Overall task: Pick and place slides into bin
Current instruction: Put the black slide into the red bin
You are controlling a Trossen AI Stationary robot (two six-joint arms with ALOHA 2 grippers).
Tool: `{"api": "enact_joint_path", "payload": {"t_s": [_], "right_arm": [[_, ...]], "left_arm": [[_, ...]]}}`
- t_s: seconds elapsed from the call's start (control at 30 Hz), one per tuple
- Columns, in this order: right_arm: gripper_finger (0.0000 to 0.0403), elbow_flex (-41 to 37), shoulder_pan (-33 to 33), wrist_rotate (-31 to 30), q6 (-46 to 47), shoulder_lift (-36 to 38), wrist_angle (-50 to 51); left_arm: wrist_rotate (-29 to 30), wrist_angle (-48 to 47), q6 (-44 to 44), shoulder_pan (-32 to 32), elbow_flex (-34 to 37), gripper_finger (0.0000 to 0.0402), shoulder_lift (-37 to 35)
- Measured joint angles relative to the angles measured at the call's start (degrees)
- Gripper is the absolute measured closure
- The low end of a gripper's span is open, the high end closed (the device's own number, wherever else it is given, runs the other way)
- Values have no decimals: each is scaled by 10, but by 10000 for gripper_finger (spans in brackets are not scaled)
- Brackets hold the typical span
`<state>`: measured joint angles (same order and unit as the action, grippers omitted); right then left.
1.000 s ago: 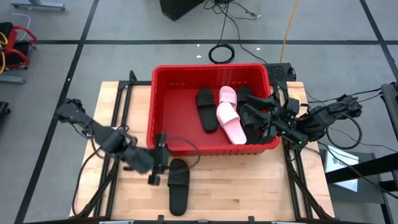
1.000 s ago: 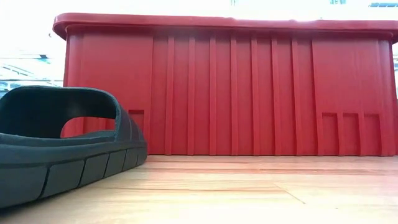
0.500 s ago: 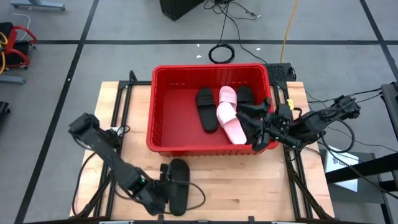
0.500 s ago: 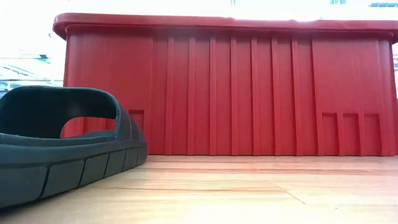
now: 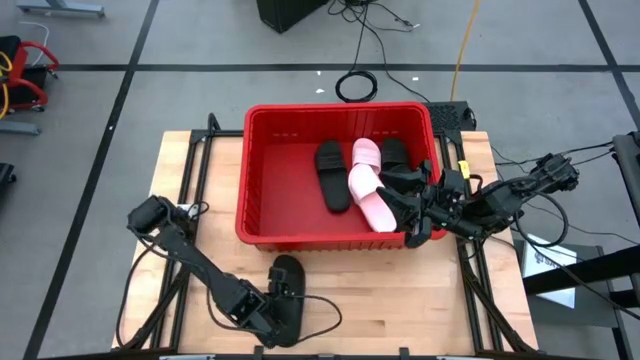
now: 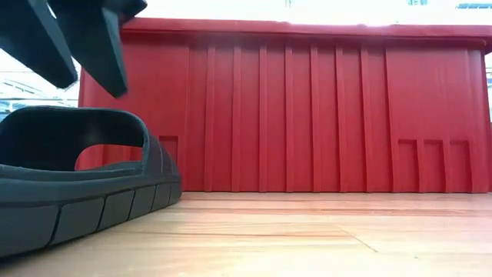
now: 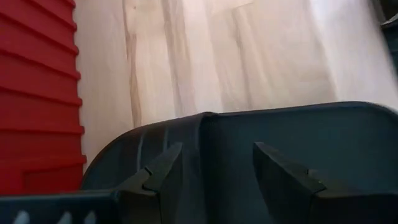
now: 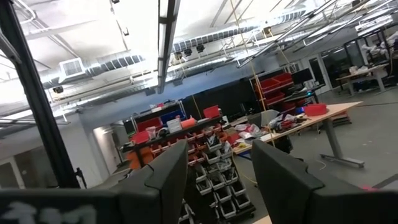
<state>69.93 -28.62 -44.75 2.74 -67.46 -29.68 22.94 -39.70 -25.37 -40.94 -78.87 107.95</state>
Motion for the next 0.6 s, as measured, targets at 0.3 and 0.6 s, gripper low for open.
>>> {"api": "enact_joint_path", "payload": {"t_s": [0.3, 0.6], "right_arm": [[234, 0, 0, 0, 7, 0, 3], [234, 0, 0, 0, 8, 0, 8]], "left_arm": [[-8, -4, 27, 29, 0, 215, 16], [-5, -11, 49, 56, 0, 215, 16]]}}
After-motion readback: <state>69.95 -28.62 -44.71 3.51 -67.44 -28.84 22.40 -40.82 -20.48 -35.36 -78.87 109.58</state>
